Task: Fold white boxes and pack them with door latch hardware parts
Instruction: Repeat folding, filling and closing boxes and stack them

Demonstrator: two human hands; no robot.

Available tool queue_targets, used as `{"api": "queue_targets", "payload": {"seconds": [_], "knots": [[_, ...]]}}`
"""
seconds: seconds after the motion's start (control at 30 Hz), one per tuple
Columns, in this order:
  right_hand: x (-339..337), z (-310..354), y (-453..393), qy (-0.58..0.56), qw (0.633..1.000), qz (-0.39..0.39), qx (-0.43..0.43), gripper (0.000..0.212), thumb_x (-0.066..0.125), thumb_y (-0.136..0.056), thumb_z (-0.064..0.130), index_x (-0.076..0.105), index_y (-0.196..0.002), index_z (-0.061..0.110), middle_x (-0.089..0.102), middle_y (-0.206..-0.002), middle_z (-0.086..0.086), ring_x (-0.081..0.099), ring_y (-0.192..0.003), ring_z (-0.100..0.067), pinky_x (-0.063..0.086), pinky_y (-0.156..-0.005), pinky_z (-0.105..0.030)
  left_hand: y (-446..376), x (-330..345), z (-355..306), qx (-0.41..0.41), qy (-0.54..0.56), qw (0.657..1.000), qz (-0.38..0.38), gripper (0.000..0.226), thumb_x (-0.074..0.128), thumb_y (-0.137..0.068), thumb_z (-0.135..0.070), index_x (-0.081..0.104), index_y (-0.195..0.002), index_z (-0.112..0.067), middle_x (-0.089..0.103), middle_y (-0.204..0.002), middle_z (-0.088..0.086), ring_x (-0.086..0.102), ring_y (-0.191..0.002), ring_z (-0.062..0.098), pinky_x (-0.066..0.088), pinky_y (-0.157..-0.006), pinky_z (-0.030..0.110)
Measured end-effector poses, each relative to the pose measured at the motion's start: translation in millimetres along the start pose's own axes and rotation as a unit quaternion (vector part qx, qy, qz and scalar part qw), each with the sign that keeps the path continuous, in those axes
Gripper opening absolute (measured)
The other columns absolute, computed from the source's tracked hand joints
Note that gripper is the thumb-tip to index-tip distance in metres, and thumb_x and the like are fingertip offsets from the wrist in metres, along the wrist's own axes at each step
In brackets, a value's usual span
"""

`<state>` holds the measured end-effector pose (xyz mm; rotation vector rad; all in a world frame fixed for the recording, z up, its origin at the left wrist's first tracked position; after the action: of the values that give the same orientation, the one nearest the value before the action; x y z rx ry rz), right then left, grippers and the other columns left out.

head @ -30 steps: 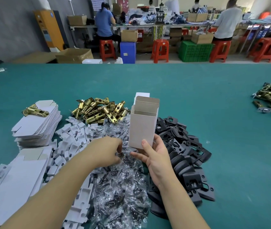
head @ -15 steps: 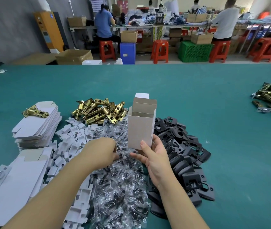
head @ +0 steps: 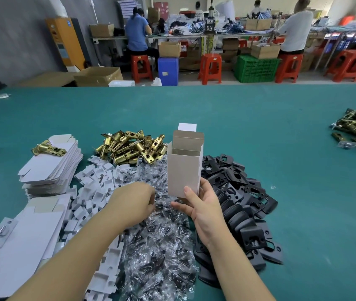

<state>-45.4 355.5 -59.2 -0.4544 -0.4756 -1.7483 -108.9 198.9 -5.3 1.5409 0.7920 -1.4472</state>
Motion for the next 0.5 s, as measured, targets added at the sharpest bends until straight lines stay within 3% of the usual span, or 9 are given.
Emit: {"api": "queue_targets", "payload": {"seconds": [0.07, 0.17, 0.3, 0.5], "knots": [[-0.4, -0.1, 0.1, 0.002, 1.0, -0.001, 0.001, 0.032, 0.065, -0.099, 0.008, 0.054, -0.128, 0.016, 0.077, -0.107, 0.003, 0.077, -0.086, -0.03, 0.066, -0.075, -0.038, 1.4, 0.2, 2.7, -0.005, 0.032, 0.999, -0.003, 0.012, 0.068, -0.091, -0.041, 0.059, -0.088, -0.033, 0.064, -0.093, -0.012, 0.06, -0.079, 0.007, 0.058, -0.072, 0.031], [-0.9, 0.0, -0.4, 0.004, 1.0, -0.002, 0.001, 0.032, 0.064, -0.099, 0.008, 0.054, -0.128, 0.016, 0.077, -0.107, 0.002, 0.077, -0.086, -0.029, 0.066, -0.076, -0.04, 3.6, 4.8, 0.5, -0.014, 0.058, 0.998, 0.006, 0.034, 0.07, -0.085, -0.06, 0.059, -0.102, -0.033, 0.064, -0.101, -0.013, 0.063, -0.087, 0.009, 0.057, -0.078, 0.033], [-1.4, -0.8, -0.3, -0.001, 1.0, -0.004, 0.0, 0.033, 0.064, -0.099, 0.006, 0.054, -0.129, 0.016, 0.076, -0.108, 0.001, 0.076, -0.088, -0.029, 0.066, -0.073, -0.039, 5.3, 10.2, -8.0, -0.004, 0.048, 0.999, 0.006, 0.033, 0.073, -0.087, -0.052, 0.058, -0.107, -0.031, 0.059, -0.11, -0.01, 0.061, -0.09, 0.013, 0.057, -0.082, 0.036], [-0.8, -1.0, -0.7, -0.006, 1.0, -0.002, 0.003, 0.035, 0.064, -0.099, 0.004, 0.053, -0.13, 0.015, 0.077, -0.107, 0.001, 0.077, -0.088, -0.029, 0.065, -0.073, -0.037, 7.0, 2.2, -2.6, -0.008, 0.068, 0.997, 0.035, 0.026, 0.072, -0.091, -0.04, 0.067, -0.116, -0.032, 0.07, -0.101, -0.011, 0.067, -0.08, 0.009, 0.059, -0.078, 0.034]]}}
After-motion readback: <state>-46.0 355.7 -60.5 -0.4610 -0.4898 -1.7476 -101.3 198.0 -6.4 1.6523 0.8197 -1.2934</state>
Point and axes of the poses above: each hand's wrist, its own y-axis away from the middle knuckle, its own x-axis out of the palm, z = x × y, the point moved 6 cm from there along -y, towards the middle knuckle
